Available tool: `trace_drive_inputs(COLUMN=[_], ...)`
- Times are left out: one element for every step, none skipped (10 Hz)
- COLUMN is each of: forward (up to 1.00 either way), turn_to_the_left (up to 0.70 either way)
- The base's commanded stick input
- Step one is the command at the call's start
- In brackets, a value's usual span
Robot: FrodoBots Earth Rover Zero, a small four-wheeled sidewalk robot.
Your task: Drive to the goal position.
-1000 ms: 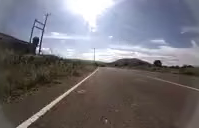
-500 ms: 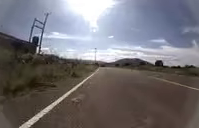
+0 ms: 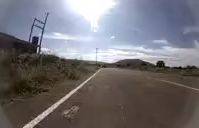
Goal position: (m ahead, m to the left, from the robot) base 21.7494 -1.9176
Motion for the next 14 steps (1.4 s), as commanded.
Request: trace_drive_inputs(forward=[1.0,1.0,1.0,1.0,1.0,1.0,1.0,1.0,1.0,1.0,1.0,1.0,1.0,1.0], turn_to_the_left=[0.0,0.0,0.0,0.0,0.0,0.0,0.0,0.0,0.0,0.0,0.0,0.0,0.0,0.0])
